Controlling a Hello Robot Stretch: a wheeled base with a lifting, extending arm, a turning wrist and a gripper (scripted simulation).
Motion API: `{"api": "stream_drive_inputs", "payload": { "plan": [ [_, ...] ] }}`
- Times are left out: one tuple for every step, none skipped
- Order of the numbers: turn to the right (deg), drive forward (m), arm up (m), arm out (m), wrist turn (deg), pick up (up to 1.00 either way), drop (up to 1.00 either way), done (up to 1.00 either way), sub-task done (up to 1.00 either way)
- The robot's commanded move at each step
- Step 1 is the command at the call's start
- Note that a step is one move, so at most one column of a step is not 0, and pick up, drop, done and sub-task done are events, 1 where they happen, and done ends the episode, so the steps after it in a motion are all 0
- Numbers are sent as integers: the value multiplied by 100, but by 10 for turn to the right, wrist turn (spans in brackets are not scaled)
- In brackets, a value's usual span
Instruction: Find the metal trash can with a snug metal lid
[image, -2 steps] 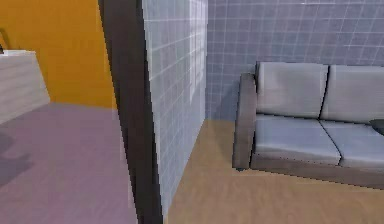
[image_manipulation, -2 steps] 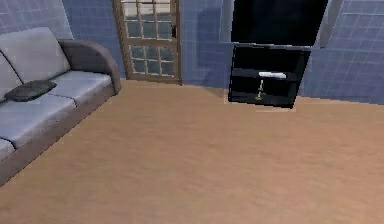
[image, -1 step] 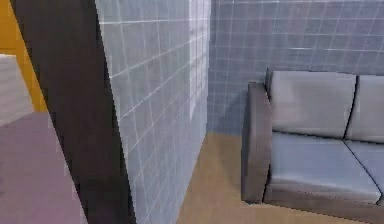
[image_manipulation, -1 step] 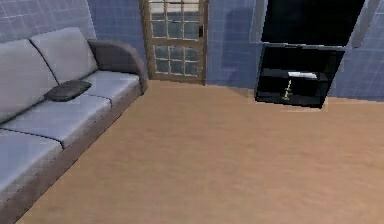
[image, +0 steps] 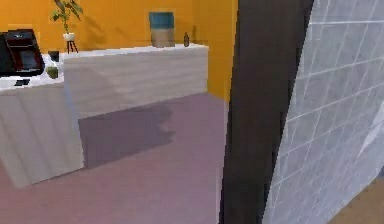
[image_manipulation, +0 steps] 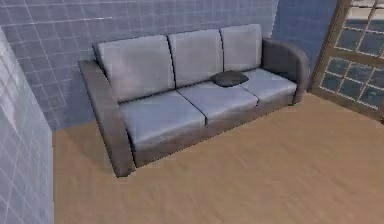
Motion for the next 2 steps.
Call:
{"api": "stream_drive_inputs", "payload": {
  "plan": [
    [-270,0,0,0,0,0,0,0,0],
    [0,40,0,0,0,0,0,0,0]
  ]
}}
